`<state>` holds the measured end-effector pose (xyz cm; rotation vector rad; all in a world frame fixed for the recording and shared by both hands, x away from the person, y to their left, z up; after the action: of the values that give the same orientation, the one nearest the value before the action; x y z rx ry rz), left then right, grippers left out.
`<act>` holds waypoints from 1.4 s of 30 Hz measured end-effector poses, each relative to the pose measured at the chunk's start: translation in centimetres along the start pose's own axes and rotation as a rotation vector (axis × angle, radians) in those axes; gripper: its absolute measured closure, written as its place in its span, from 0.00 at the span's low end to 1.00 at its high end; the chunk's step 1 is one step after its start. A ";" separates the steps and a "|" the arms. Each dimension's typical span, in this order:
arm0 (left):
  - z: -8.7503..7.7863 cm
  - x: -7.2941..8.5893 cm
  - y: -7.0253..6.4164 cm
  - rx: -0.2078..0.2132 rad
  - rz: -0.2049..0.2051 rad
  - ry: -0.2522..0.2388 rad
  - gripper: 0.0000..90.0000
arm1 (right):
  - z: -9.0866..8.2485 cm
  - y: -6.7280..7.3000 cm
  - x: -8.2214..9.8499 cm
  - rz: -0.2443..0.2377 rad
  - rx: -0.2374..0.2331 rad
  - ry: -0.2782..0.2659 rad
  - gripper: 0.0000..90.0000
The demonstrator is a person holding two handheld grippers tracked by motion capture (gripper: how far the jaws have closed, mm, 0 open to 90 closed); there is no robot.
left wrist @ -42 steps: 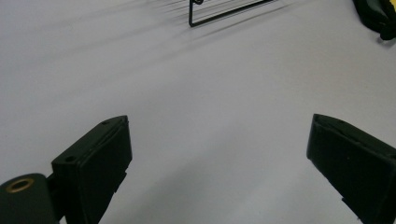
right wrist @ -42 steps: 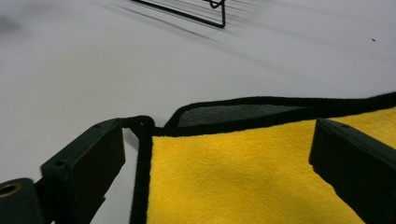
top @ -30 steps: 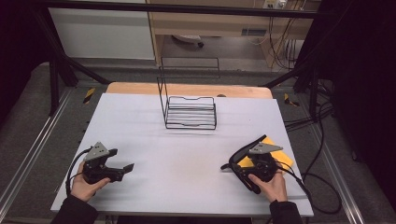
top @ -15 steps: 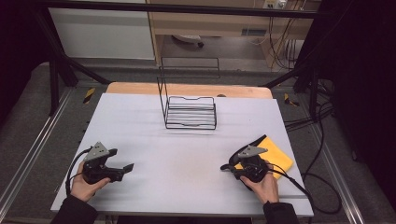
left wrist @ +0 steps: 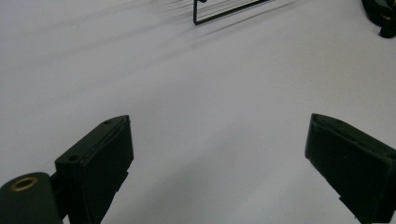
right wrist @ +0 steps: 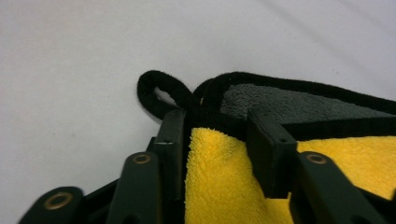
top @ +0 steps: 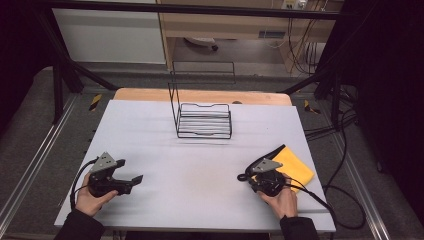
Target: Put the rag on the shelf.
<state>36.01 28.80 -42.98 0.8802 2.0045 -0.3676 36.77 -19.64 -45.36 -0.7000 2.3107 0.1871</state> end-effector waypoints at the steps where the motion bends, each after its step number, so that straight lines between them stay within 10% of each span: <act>1: 0.0 0.0 0.0 0.000 0.001 0.000 0.09 | 0.0 0.0 0.0 -0.002 0.001 0.000 0.69; 14: -0.1 0.0 0.0 -0.002 0.000 -0.004 0.09 | -0.5 -0.9 -0.6 0.076 -0.005 0.004 0.87; 28: -0.1 -0.1 0.0 -0.003 -0.001 -0.004 0.09 | -3.0 -1.6 -1.3 0.168 -0.114 -0.115 0.88; 42: -0.1 -0.1 0.0 -0.015 0.001 -0.004 0.09 | -1.9 3.3 -4.2 0.102 -0.236 -0.141 0.88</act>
<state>35.99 28.84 -42.82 0.8707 2.0009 -0.3531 36.44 -15.66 -41.38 -0.6610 2.2109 0.5458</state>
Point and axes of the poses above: each handheld gripper's, and its own axes: z roughly forward along the jaws, x roughly out of its underside, y roughly to its left, the point moved 1 cm from there along z, roughly forward along the jaws, and after that the axes turned 9 degrees about z, right-handed, at the moved point
